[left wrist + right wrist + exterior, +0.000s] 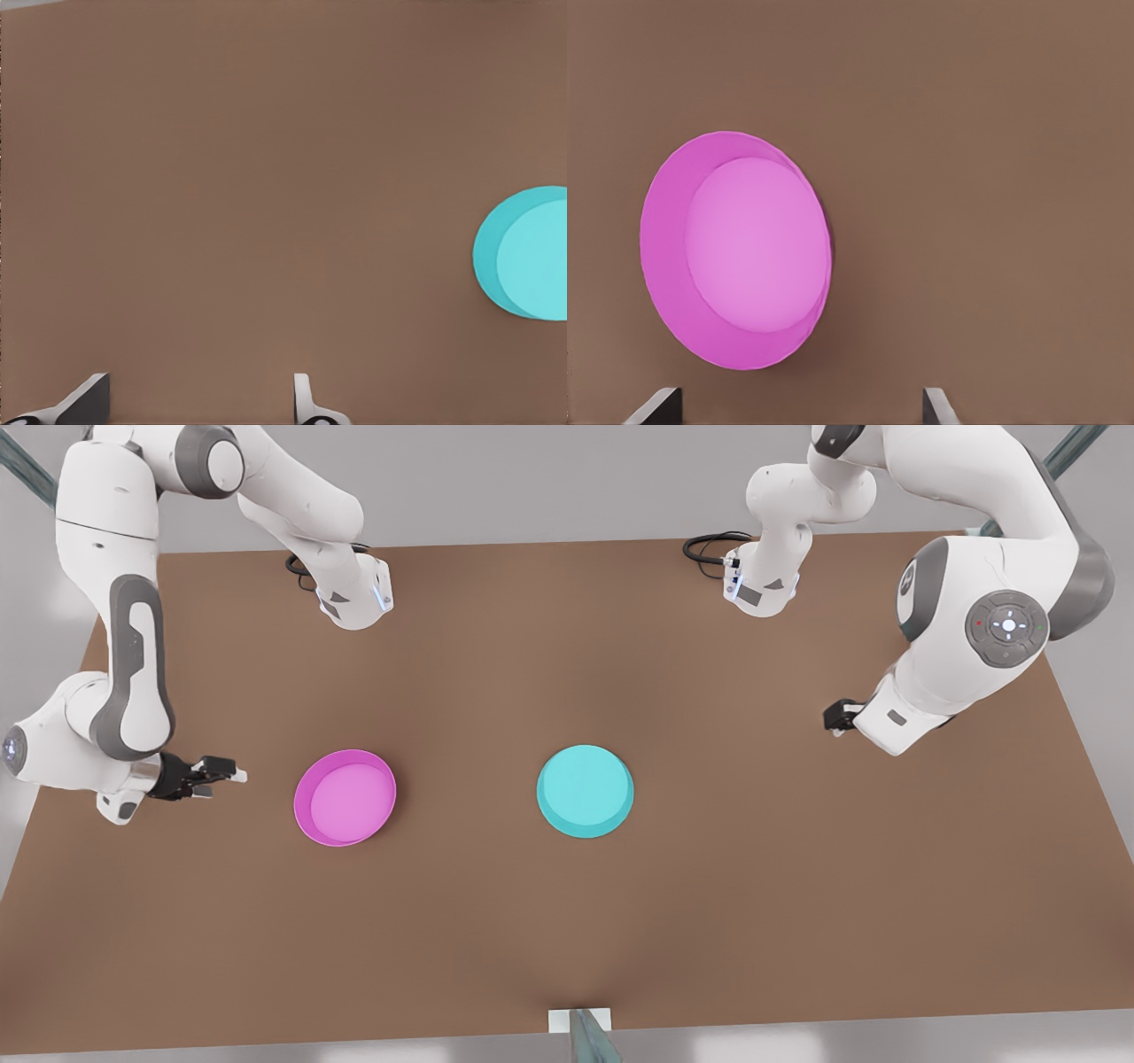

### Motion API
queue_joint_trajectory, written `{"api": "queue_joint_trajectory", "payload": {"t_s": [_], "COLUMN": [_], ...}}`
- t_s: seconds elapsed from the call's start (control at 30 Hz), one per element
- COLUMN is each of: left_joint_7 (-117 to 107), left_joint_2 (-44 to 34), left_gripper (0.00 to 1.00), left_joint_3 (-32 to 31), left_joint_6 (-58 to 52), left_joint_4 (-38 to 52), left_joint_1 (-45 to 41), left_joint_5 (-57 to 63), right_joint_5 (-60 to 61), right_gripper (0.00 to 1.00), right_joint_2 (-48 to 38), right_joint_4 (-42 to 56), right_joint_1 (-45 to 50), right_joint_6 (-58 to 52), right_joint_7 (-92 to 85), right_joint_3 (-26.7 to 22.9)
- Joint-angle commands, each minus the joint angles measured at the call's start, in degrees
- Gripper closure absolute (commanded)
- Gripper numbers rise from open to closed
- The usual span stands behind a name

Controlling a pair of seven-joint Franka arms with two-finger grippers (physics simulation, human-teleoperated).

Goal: Flip the blue plate over with the left arm, and stack the pink plate on top of the blue plate with the right arm

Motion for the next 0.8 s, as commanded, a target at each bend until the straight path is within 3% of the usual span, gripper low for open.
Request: {"api": "queue_joint_trajectory", "payload": {"t_s": [0.0, 0.07, 0.33, 0.53, 0.6, 0.67, 0.77], "left_joint_7": [0.1, 0.2, 0.3, 0.2, 0.2, 0.2, 0.2], "left_joint_2": [-0.1, -0.1, 0.4, 0.7, 0.7, 0.7, 0.8], "left_gripper": [0.00, 0.00, 0.00, 0.00, 0.00, 0.00, 0.00], "left_joint_3": [0.0, 0.0, 0.4, 0.4, 0.4, 0.4, 0.4], "left_joint_6": [-0.1, -0.1, -0.1, 0.2, 0.2, 0.2, 0.3], "left_joint_4": [0.0, 0.0, -0.4, -0.3, -0.4, -0.4, -0.4], "left_joint_1": [-0.1, -0.1, 0.0, 0.0, 0.0, 0.0, 0.0], "left_joint_5": [0.5, 0.5, 0.7, 1.0, 1.0, 1.1, 1.1], "right_joint_5": [0.0, 0.1, 6.2, 9.5, 9.5, 9.5, 9.5], "right_gripper": [0.00, 0.00, 0.00, 0.00, 0.21, 0.30, 0.34], "right_joint_2": [0.2, 2.7, 7.4, 10.5, 10.9, 11.3, 11.4], "right_joint_4": [-0.1, -2.5, -8.2, -8.3, -8.1, -7.9, -8.1], "right_joint_1": [0.2, 0.4, 6.2, 6.0, 6.4, 6.5, 6.5], "right_joint_6": [0.2, 7.4, 18.9, 20.1, 20.2, 20.3, 21.3], "right_joint_7": [-0.2, -6.8, -9.3, -13.2, -13.7, -13.9, -14.3], "right_joint_3": [0.0, 0.0, 0.4, 0.4, 0.4, 0.4, 0.4]}}
